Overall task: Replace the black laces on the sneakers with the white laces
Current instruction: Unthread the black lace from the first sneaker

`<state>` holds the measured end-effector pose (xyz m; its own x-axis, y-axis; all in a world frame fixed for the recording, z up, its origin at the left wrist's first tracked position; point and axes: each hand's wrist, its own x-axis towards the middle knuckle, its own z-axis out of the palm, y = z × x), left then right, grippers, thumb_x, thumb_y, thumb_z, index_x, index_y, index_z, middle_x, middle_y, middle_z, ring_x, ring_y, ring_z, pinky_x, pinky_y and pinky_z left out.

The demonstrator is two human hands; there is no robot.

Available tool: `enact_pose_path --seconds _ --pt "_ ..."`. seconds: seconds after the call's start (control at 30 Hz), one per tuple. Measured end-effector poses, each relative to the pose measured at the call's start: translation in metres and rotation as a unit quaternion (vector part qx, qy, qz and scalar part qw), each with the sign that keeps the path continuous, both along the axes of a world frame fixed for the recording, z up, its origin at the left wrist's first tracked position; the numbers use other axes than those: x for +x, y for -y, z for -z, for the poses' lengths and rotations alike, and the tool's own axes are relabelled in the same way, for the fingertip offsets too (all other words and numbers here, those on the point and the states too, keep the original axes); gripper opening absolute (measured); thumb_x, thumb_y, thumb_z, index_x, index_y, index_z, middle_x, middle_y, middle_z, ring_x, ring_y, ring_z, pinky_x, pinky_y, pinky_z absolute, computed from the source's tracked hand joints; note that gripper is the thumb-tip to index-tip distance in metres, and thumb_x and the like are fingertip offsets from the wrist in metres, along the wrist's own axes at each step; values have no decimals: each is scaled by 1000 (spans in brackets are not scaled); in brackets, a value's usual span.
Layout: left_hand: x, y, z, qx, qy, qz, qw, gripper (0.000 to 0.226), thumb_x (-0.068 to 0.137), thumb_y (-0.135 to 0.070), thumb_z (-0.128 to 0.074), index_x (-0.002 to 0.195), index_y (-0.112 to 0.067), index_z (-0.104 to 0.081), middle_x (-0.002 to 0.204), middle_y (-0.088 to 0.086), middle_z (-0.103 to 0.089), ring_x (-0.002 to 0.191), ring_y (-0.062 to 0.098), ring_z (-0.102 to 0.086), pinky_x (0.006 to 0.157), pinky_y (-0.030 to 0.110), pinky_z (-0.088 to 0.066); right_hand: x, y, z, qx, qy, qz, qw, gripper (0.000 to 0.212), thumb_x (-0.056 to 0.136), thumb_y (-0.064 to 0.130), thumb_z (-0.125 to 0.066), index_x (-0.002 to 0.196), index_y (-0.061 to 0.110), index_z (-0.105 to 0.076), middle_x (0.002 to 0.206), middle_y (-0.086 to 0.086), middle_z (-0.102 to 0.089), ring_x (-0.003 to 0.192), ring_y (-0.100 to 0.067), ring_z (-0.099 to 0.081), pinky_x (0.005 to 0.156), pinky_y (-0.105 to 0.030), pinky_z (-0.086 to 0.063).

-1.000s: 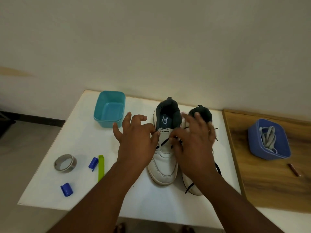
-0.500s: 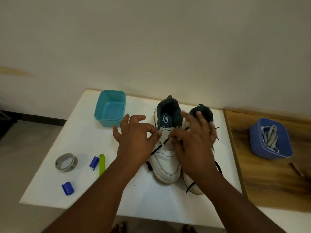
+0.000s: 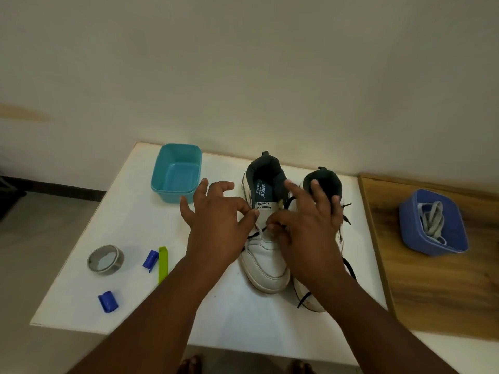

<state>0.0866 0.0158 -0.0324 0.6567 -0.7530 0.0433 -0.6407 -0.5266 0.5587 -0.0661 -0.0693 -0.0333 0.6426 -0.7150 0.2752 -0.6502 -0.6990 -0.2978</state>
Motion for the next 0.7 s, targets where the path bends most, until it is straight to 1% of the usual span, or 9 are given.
enact_pose_path --seconds 0.13,0.2,0.27,0.33,0.4,0.43,0.47,0.6,0.7 --pt "-1 2 -2 -4 3 5 1000 20 90 -56 -63 83 -39 -70 150 -12 -43 152 21 -11 120 60 0 -10 11 -14 -50 88 120 987 9 94 20 -66 97 28 -67 144 -4 -48 143 -30 -34 119 -54 -14" --pt "-1 0 -2 -9 3 6 1000 19 91 -55 -63 84 -39 -71 149 -11 -43 152 21 -11 120 61 0 -10 11 -16 -43 123 154 980 9 95 21 -65 102 26 -67 145 -6 -45 141 -30 -34 117 -55 -18" --pt "-1 0 -1 -8 5 4 1000 19 90 -55 -64 85 -39 -71 150 -11 -43 152 21 -11 120 61 0 -5 8 -14 -6 108 120 987 22 93 23 -68 114 29 -67 155 -9 -37 149 -33 -24 118 -57 -17" --pt "0 1 -1 -2 12 0 1000 19 90 -56 -64 86 -39 -72 151 -10 -42 153 21 -12 121 60 -1 2 2 -6 19 32 38 999 32 91 29 -71 122 36 -66 163 -9 -28 155 -37 -9 120 -58 -10" --pt "0 2 -1 0 16 1 1000 20 89 -57 -64 87 -39 -72 152 -10 -42 153 21 -13 121 60 -2 6 -3 2 19 -35 -13 999 16 89 36 -73 105 40 -73 166 -7 -27 156 -39 -3 122 -59 -5" --pt "0 2 -1 1 17 1 1000 20 89 -57 -64 87 -39 -72 152 -11 -42 153 21 -12 120 60 -1 5 -3 4 14 -43 -18 999 6 89 36 -73 94 39 -75 165 -5 -30 155 -40 -5 122 -60 -4" --pt "0 2 -2 2 18 2 1000 20 89 -56 -64 87 -38 -72 151 -11 -43 153 21 -12 120 60 -1 4 -2 3 7 -37 -13 999 3 89 35 -73 88 38 -75 163 -3 -34 155 -39 -8 122 -60 -4" --pt "0 2 -5 0 29 7 1000 19 90 -55 -65 85 -38 -71 148 -11 -44 152 22 -13 120 61 -1 -7 5 -11 -12 62 101 993 9 89 26 -72 92 34 -72 153 -1 -45 152 -33 -23 121 -59 -7" --pt "-1 1 -6 5 26 7 1000 20 90 -55 -64 86 -37 -72 149 -11 -43 152 21 -12 120 61 0 -11 11 -15 -2 123 172 977 11 92 24 -70 100 30 -71 152 -6 -44 148 -33 -28 120 -60 -13"
